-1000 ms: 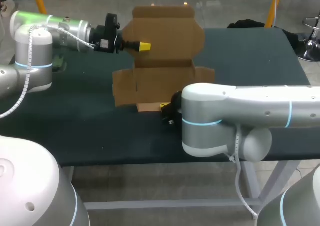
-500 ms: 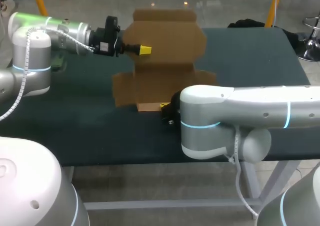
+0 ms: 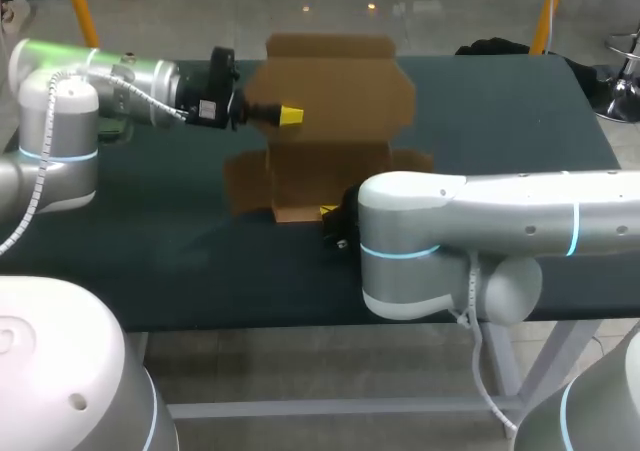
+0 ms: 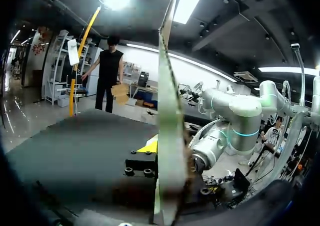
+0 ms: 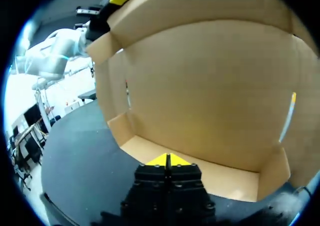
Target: Assemble the packaging by folding the flat box into shape, placing the metal phone stand inside, and closing the box properly
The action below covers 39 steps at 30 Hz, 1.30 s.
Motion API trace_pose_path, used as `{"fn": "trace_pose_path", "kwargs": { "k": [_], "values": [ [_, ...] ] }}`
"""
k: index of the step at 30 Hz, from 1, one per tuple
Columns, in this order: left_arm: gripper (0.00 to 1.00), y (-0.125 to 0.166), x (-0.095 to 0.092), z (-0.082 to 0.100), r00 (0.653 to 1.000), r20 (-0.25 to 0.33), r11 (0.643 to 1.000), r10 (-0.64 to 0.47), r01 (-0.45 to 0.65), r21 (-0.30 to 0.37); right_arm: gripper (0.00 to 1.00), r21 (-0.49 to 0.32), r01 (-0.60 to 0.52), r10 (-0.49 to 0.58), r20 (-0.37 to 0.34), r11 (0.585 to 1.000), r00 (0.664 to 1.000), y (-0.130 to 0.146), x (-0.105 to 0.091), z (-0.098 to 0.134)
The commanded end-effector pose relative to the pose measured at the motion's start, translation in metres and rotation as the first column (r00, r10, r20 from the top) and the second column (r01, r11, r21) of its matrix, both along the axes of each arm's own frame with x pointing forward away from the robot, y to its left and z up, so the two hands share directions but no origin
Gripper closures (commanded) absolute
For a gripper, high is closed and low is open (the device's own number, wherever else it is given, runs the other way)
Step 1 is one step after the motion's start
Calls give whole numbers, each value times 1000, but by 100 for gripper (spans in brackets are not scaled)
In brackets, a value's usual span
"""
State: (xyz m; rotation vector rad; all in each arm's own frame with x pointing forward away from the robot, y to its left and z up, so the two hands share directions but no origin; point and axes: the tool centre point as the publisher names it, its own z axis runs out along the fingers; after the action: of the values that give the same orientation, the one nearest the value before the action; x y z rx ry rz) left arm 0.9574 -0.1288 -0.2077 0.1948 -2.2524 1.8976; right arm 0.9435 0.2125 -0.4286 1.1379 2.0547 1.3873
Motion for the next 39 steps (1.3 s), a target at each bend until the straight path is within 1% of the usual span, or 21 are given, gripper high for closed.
{"fn": "trace_pose_path", "kwargs": {
  "k": [1, 14, 22, 37, 39],
  "values": [
    [100, 0, -11, -3, 1000, -4, 1000, 15, -15, 5, 100, -1, 8, -8, 5, 1000, 1000, 5, 0, -7],
    [100, -2, -26, -21, 999, -44, 1000, 18, -17, 7, 100, -1, 8, -8, 5, 1000, 1000, 5, 0, -7],
    [100, -5, -30, -29, 999, -47, 1000, 18, -17, 14, 100, -1, 8, -8, 5, 1000, 1000, 5, 0, -7],
    [100, -4, -34, -39, 999, -47, 1000, 25, -26, -7, 100, -1, 8, -8, 5, 1000, 1000, 5, 0, -7],
    [100, -3, -34, -40, 999, -40, 1000, 27, -28, -13, 100, -1, 8, -8, 5, 1000, 1000, 5, 0, -7]
  ]
}}
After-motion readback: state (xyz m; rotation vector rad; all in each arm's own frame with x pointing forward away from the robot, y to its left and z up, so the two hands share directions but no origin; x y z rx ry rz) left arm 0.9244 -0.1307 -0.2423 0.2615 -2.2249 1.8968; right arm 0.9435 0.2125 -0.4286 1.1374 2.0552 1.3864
